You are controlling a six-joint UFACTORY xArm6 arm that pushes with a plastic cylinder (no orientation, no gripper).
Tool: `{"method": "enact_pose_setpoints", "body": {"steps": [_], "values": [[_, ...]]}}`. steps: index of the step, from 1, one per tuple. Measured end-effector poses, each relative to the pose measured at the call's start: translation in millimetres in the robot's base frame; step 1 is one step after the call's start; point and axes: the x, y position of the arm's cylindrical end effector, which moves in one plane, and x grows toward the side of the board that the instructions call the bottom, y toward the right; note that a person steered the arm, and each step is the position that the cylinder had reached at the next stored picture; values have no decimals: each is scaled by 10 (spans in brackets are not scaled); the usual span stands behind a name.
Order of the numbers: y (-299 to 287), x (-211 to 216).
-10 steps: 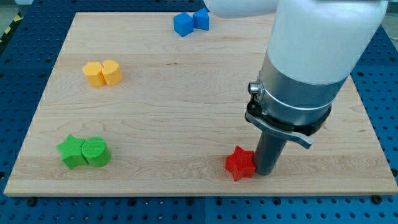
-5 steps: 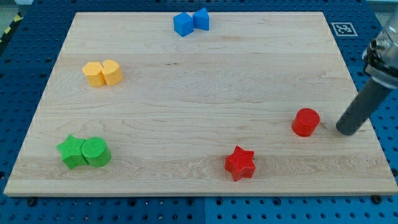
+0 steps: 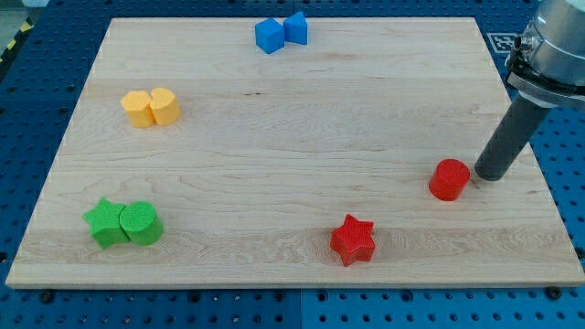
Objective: Move the red circle closer to the red star
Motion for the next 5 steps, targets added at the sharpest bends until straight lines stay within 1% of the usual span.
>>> {"method": "enact_pose_setpoints", "body": {"steps": [1, 2, 3, 4, 5], "values": [[-59, 89], [-264, 197], [-579, 194], [-876, 86], [-921, -144]]}}
